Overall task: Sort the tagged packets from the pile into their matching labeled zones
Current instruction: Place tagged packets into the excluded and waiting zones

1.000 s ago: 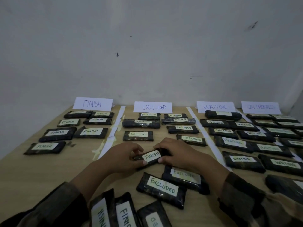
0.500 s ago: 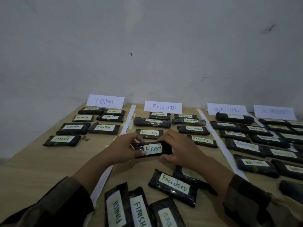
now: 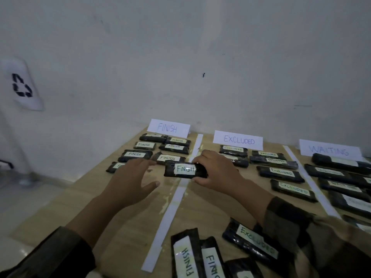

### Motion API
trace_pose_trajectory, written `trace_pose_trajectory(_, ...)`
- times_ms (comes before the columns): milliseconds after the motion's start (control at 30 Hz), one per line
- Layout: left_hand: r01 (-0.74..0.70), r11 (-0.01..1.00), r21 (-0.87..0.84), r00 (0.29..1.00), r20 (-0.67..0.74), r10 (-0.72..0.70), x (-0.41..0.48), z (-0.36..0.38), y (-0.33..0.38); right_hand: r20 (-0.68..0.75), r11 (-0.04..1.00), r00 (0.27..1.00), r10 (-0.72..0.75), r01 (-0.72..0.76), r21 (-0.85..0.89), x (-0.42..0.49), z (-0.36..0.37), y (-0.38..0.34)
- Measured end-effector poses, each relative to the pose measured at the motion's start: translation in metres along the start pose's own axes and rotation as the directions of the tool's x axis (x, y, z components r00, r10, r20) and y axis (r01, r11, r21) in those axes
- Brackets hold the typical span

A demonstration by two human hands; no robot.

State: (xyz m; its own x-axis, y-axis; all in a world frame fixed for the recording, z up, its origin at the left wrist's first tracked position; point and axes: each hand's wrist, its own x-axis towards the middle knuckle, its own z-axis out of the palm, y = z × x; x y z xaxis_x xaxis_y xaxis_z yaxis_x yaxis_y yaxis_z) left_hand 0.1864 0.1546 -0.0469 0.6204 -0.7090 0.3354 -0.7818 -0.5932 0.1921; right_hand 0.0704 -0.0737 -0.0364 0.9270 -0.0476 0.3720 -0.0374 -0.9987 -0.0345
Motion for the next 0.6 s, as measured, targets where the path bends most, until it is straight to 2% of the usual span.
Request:
trace_pose_trajectory(167,0.052,0.998,0.034,0.999,-0.002,-0.052,-0.012,-0.002,-0.029,0.049,0.999,0.998,0.035,-0.036,0.017,0.028,0.018,-0.013)
trace_pose_trajectory(467,0.150,0.988,0.033,0.985,0.076,-0.152,-0.021,0.006,-0.046,0.159,0.996,0.984,0.084,-0.085,0.000,0.057,0.047,-0.033)
trace_pose_trajectory(600,0.144,0.989,0.024,0.986,0.078,-0.145,-0.023,0.011,-0.046,0.224,0.994,0.969,0.106,-0.104,-0.022,0.058,0.054,-0.040)
